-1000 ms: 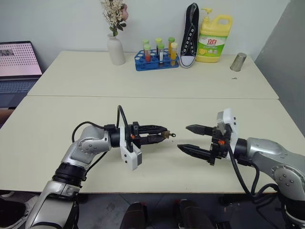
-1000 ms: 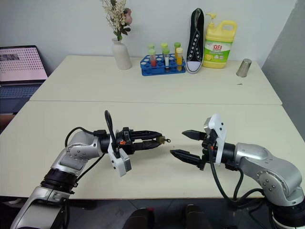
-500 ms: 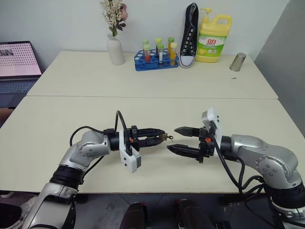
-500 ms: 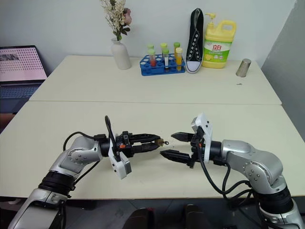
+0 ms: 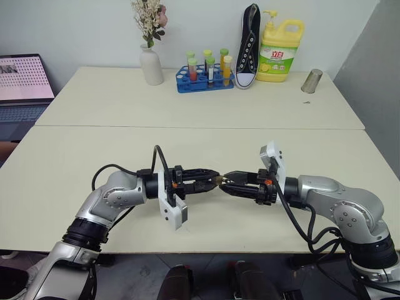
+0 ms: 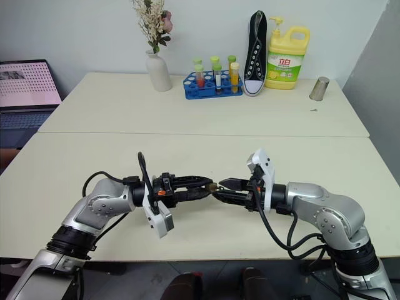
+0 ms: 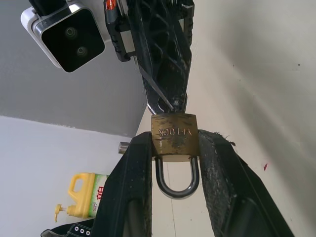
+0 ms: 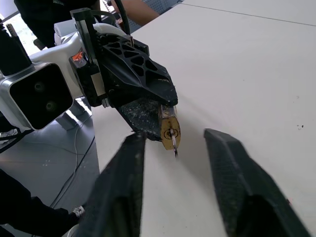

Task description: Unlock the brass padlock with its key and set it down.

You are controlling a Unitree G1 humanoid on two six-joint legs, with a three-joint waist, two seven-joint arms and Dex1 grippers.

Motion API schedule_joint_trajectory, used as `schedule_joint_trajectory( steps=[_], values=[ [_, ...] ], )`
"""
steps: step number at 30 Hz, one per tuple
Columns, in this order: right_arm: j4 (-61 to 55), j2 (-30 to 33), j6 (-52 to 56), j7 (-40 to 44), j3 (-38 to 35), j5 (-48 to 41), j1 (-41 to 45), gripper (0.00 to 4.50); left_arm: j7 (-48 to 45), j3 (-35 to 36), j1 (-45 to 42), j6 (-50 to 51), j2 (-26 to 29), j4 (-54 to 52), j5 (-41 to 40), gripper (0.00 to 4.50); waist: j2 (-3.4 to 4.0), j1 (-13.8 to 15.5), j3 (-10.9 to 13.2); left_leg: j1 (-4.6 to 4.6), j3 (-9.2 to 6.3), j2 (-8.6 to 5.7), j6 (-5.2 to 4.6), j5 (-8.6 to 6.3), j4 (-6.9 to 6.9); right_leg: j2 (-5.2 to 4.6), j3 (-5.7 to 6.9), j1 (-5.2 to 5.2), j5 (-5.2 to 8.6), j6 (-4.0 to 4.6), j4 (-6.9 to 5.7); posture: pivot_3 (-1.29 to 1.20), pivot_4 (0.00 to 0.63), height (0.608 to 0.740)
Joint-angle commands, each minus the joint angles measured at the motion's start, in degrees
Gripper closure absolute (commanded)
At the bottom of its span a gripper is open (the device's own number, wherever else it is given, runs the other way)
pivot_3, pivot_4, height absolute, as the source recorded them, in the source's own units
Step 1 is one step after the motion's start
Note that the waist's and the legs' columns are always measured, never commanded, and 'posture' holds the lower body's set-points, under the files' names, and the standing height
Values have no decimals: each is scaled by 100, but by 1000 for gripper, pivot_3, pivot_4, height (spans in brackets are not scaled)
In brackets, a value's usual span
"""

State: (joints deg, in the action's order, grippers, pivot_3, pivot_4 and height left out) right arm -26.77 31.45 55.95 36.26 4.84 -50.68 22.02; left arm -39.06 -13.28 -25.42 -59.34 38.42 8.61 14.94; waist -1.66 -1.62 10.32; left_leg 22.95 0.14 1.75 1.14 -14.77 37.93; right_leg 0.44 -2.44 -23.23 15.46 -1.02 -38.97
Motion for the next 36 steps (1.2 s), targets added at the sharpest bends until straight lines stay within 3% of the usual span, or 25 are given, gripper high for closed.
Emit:
schedule_joint_trajectory(
  steps=[1,3,15,24,36],
  values=[
    [-120,54,44,98,-87,-95,97,4008,119,27,-56,26,73,-167,-100,3539,0,0,0,0,-1,0,0,0,0,0,1,0,0,-1,0,0,150,740],
    [-108,32,84,82,-135,-145,106,4500,130,19,-74,50,73,-153,-92,3539,0,0,0,0,0,0,0,0,0,0,1,0,0,-1,0,0,150,740],
    [74,-71,565,16,-406,-659,260,4500,167,9,16,63,114,-296,-57,3539,0,0,0,0,0,0,0,0,0,0,0,0,-2,3,0,0,150,740],
    [920,-312,1894,-759,-974,-2109,705,4500,247,-25,-37,-125,153,-185,59,3539,0,-2,0,1,1,1,0,0,-1,-1,0,0,-14,24,-1,0,150,740],
    [2083,-491,2682,-1890,-1235,-3148,1243,4500,439,-122,79,-228,138,-310,346,3539,1,-9,0,3,2,1,-1,0,-2,-1,-1,-1,-14,24,0,0,150,740]
  ],
)
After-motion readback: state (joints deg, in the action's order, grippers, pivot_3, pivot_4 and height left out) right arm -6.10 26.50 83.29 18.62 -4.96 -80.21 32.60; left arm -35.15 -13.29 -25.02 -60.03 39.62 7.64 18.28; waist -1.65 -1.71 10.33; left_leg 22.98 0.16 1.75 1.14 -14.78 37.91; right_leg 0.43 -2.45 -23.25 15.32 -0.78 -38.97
